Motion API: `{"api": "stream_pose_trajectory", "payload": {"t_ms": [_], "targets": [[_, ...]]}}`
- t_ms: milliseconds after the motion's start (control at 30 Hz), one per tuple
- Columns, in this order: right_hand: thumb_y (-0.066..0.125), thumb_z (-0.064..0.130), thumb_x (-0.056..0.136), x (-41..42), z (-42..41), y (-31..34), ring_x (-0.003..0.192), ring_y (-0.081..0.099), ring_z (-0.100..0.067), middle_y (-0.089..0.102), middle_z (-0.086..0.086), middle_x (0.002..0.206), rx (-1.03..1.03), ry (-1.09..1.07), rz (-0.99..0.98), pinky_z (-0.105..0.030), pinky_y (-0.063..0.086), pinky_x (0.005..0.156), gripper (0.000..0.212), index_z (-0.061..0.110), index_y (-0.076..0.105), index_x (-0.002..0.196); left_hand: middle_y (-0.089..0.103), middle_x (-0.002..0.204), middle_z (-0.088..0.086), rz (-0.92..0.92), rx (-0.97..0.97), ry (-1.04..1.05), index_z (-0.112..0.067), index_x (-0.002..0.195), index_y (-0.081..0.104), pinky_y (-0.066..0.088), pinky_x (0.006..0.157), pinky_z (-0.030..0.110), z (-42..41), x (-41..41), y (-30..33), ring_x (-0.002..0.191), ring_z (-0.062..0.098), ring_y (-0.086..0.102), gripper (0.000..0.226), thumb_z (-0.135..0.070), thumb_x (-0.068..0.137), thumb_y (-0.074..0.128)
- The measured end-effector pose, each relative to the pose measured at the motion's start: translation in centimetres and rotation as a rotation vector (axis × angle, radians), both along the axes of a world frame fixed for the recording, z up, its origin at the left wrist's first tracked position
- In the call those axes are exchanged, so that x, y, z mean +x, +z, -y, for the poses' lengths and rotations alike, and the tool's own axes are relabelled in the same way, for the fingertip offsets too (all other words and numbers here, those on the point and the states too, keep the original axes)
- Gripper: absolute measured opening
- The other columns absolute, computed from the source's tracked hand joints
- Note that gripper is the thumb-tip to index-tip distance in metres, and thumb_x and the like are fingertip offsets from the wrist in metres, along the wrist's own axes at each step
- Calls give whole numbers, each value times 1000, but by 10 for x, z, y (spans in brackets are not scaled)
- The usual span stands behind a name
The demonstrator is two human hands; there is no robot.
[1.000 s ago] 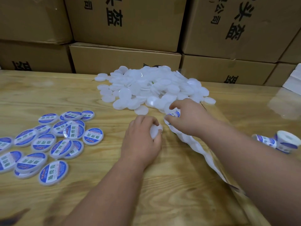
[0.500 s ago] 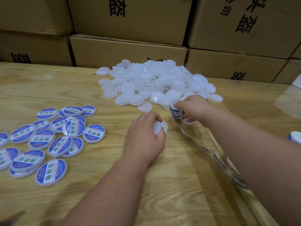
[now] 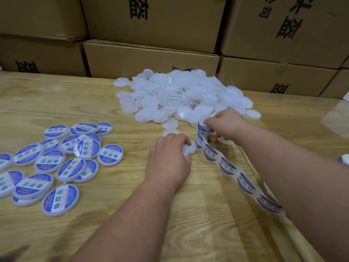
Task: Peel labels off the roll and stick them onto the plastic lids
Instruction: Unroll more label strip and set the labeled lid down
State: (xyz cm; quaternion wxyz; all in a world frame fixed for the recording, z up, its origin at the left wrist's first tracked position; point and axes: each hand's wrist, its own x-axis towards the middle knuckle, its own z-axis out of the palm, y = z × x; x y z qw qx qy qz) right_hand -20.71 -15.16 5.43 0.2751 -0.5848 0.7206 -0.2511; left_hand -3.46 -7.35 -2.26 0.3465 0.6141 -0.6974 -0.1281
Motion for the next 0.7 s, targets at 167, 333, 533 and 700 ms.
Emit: {"api": "stream_pose_trajectory", "payload": {"t_ms": [167, 333, 533, 700], "targets": [[58, 40, 93, -12, -25, 14, 74, 52, -22, 68, -27, 107, -173, -9, 16, -35, 42, 68, 46, -6, 61, 97, 54, 118, -10, -42, -8, 20, -33, 108, 55, 42, 92, 35, 2, 1, 2, 110, 19, 47, 20, -29, 89, 61], [66, 76, 74, -45, -107, 38, 66, 65, -5, 74, 6, 82, -47, 185, -238, -29, 49, 60, 51, 27, 72, 87, 56, 101, -14, -204, 6, -39, -38, 93, 49, 44, 73, 32, -8, 1, 11, 92, 5, 52, 20, -55, 83, 49], [70, 65, 74, -72, -177, 36, 71, 60, 13, 64, 35, 78, 281, 401, -622, -14, 48, 62, 20, 50, 65, 87, 53, 75, -18, -703, -2, -56, -35, 87, 53, 36, 60, 23, -23, 11, 21, 65, 2, 46, 14, -31, 81, 42], [73, 33, 90, -54, -176, 15, 55, 54, -5, 67, 3, 65, 55, 285, -47, -24, 43, 57, 13, 30, 73, 77, 55, 101, -34, -596, 61, 20, -46, 104, 54, 37, 70, -1, -34, 16, 23, 98, -23, 50, 33, -32, 82, 74]]}}
